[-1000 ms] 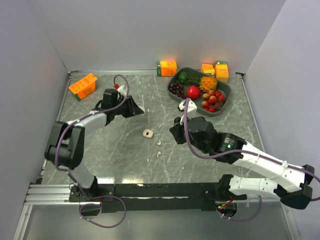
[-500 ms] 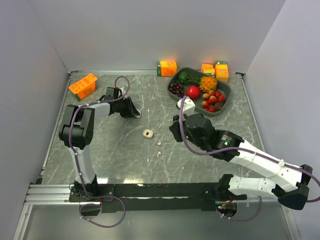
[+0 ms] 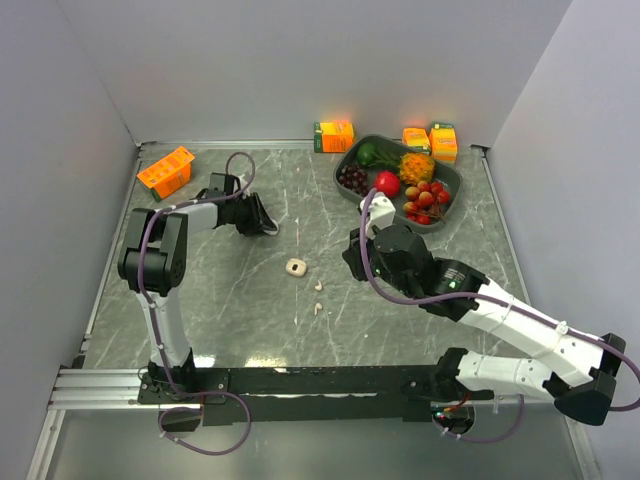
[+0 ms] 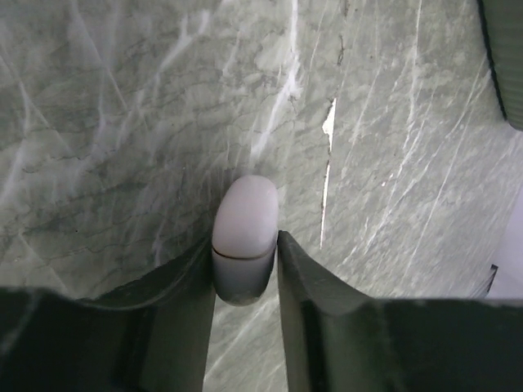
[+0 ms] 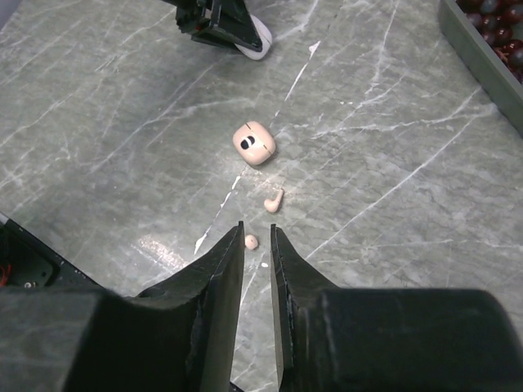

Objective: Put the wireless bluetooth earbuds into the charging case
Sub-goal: Place the charging case at the center of the board.

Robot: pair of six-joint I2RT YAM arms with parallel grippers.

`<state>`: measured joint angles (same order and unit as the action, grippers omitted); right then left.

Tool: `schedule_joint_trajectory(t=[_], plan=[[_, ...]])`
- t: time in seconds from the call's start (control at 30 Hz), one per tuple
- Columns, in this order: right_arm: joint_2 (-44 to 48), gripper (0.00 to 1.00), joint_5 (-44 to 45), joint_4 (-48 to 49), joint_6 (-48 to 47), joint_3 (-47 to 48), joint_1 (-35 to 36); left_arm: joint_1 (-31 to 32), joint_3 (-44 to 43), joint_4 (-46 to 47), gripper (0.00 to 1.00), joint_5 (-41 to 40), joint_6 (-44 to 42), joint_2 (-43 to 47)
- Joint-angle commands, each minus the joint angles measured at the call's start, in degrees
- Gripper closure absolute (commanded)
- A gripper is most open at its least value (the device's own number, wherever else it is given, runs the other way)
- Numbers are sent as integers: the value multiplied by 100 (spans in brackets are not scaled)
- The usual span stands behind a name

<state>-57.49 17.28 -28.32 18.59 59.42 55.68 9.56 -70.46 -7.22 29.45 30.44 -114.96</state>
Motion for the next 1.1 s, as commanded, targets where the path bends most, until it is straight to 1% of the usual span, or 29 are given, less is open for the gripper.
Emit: schedule_joint_trajectory(t=[0.0,0.17,0.27,0.3,0.33,0.6,0.7,0.73,0.77,0.8,0.83,0.87,0.9,0.93,0.97,1.0,1.03,1.07], plan=[[221,72,-67,168,48,-18,-110,-51,146,-402,57,-264,-240,61],[283,71,-111,168,75,-44,-136,-77,356,-491,52,-466,-284,210],[335,71,-111,160,101,-79,-145,-130,462,-525,46,-546,-258,307],[362,71,-111,151,118,-88,-145,-165,463,-604,31,-572,-257,333],[379,71,-111,151,110,-114,-145,-191,471,-657,30,-598,-249,377],[485,69,-84,133,119,-150,-172,-569,840,-938,28,-1011,-249,992],[502,69,-67,116,110,-141,-180,-578,1007,-1140,27,-1520,-205,1624],[502,69,-32,107,101,-141,-189,-570,1034,-1211,25,-1643,-196,2061],[494,68,-14,98,101,-150,-189,-552,1095,-1307,1,-1923,-161,2326],[476,68,3,81,101,-150,-180,-421,1130,-1386,3,-2100,-152,2607],[459,68,38,72,101,-150,-180,-272,1148,-1483,4,-2423,-169,3132],[441,66,74,81,101,-141,-189,-62,1166,-1675,4,-3001,-187,3390],[415,66,109,133,110,-185,-189,393,1201,-1755,4,-3477,-178,3618],[406,64,135,159,127,-211,-189,632,1314,-1808,4,-3795,-39,4030],[371,61,188,203,153,-237,-189,852,1420,-1826,4,-4102,84,4243],[353,59,206,238,189,-281,-198,1246,1551,-1800,4,-4575,242,4436],[336,56,215,369,198,-316,-198,1311,1866,-1730,4,-4563,705,4786],[283,49,145,432,267,-360,-198,1337,2078,-1608,4,-4397,979,4955]])
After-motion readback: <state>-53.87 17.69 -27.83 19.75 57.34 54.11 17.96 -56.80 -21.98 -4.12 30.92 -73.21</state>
